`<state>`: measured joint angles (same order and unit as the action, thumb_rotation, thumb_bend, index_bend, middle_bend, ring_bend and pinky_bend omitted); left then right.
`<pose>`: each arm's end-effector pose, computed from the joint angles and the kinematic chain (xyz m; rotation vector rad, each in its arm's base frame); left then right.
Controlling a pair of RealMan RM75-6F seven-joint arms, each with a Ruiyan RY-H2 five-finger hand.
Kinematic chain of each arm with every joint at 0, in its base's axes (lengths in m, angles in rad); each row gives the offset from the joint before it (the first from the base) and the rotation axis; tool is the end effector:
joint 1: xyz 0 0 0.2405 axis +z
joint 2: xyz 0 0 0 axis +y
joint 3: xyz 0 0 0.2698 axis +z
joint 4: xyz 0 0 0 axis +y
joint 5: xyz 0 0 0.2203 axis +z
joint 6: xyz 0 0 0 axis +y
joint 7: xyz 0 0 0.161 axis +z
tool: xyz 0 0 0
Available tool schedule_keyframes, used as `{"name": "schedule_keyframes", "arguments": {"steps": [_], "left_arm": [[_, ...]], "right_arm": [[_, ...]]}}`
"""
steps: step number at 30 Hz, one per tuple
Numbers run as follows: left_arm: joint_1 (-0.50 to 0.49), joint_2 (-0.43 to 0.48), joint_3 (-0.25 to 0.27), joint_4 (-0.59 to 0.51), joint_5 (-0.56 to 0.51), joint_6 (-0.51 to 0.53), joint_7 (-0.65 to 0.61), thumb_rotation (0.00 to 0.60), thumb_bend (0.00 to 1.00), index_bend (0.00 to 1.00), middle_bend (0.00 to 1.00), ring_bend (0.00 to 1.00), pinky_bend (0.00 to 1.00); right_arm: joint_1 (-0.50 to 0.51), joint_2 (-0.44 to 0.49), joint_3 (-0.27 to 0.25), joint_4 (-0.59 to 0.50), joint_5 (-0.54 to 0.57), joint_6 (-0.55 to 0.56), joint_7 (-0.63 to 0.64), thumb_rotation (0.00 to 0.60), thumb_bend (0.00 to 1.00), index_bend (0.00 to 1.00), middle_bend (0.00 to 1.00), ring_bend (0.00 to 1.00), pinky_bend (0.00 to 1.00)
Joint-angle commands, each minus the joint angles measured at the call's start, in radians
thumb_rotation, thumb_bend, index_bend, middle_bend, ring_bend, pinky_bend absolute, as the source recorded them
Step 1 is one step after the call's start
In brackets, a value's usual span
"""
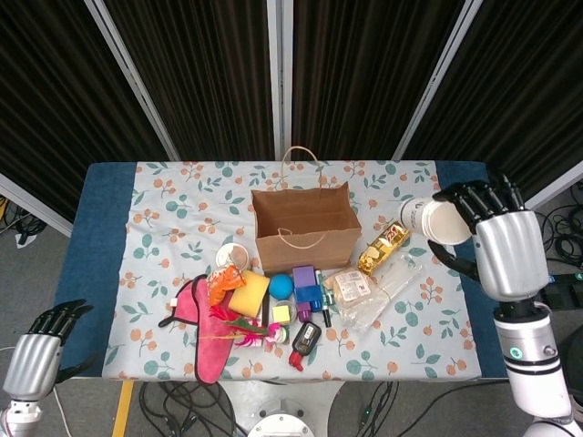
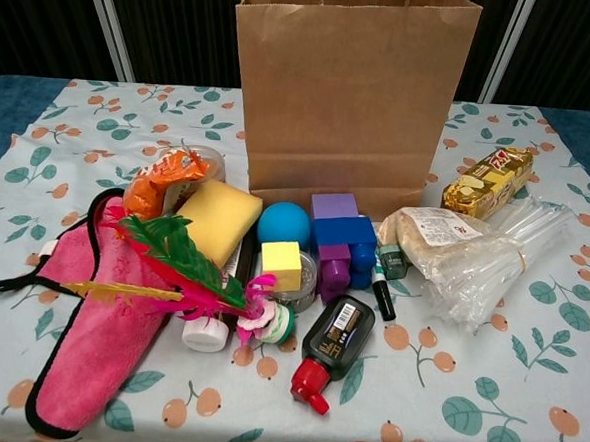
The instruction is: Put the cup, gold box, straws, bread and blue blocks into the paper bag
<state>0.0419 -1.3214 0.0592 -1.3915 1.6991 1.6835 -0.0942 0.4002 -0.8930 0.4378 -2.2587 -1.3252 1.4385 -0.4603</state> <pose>-0.3350 0.1325 0.1059 -1.4140 -0.9081 -1.0459 -0.0881 -0.2867 0.2344 1.4022 -0.5313 1.3124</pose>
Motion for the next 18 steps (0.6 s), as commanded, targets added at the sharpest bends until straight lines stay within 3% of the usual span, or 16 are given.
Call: {"name": "schedule_keyframes", "arguments": {"steps": [1, 11, 18], "left_arm": [[-0.001, -0.001, -0.001, 0.000, 0.003, 0.003, -0.002, 0.600, 0.17, 0.29, 0.31, 0.21, 0.26], [0.001, 0.002, -0.005, 0.005, -0.003, 0.012, -0.021, 0.600, 0.17, 0.29, 0.31, 0.21, 0.26], [0.000, 0.007, -0.008, 0.004, -0.012, 0.006, -0.036, 0.600, 0.17, 0.29, 0.31, 0.21, 0.26]], "right_arm": [[0.108, -0.057, 0.053, -0.027, 0.083, -0.012, -0.079, 0.600, 0.15, 0.43, 0.44, 0.29, 0.16], [0.266, -0.345, -0.017, 0.100, 0.167, -0.013, -0.248, 0.600, 0.15, 0.43, 0.44, 0.29, 0.16], [0.336, -0.482, -0.025, 0.214, 0.212, -0.003, -0.303, 0.600, 0.15, 0.43, 0.44, 0.29, 0.16]]}}
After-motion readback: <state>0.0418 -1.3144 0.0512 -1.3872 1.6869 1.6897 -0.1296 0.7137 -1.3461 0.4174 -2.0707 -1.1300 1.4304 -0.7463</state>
